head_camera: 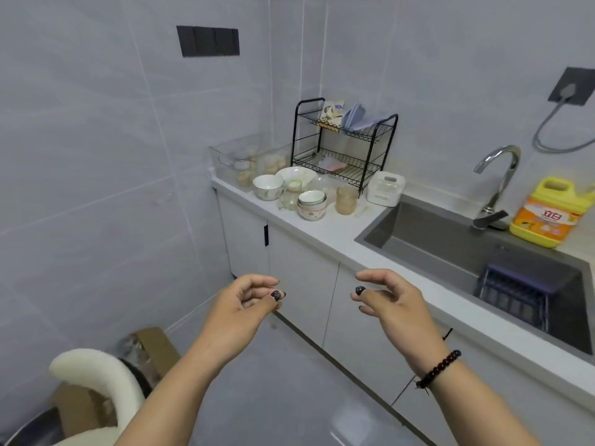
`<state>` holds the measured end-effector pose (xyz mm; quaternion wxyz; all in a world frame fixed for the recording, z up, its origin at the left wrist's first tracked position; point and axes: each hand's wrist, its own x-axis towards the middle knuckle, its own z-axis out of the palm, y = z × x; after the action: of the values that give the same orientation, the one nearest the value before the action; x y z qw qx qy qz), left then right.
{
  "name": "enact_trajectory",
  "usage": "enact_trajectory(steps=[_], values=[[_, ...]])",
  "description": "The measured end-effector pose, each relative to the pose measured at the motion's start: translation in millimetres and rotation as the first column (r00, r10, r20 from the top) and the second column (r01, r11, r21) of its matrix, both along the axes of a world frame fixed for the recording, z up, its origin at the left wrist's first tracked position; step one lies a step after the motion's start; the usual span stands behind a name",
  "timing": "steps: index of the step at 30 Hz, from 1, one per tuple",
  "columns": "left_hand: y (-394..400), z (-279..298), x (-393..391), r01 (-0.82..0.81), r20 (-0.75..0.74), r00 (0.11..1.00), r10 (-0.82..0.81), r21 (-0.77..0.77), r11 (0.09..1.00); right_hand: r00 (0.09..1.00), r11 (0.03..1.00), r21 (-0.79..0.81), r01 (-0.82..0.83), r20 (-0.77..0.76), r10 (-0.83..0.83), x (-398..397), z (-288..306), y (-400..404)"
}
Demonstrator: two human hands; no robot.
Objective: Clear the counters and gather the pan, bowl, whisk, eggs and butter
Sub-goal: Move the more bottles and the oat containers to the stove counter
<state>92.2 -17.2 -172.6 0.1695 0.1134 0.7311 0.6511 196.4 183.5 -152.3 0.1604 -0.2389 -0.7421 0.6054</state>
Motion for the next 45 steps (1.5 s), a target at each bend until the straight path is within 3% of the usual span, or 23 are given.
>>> enact_trajectory(steps=[8,15,32,38,45], values=[[19,10,-165,-0.038,0.042,0.998,0.037,0.024,0.999,1.0,1.0,0.009,-0.022,-0.012,0.022,-181,13,21],[32,22,-264,-0.073,0.034,0.997,0.074,-0.015,0.997,0.996,0.995,-0.048,-0.085,-0.031,0.084,-290,11,34],[120,16,-541,-0.196,0.017,0.98,0.2,-0.126,0.972,0.977,0.972,-0.099,-0.211,-0.046,0.208,-615,-13,143],[128,11,-615,-0.235,0.035,0.97,0.241,-0.13,0.963,0.96,0.961,-0.041,-0.274,0.044,0.275,-684,-27,151],[142,-14,-736,-0.156,0.037,0.986,0.163,-0.157,0.975,0.986,0.987,-0.027,-0.159,0.054,0.16,-757,-38,169]])
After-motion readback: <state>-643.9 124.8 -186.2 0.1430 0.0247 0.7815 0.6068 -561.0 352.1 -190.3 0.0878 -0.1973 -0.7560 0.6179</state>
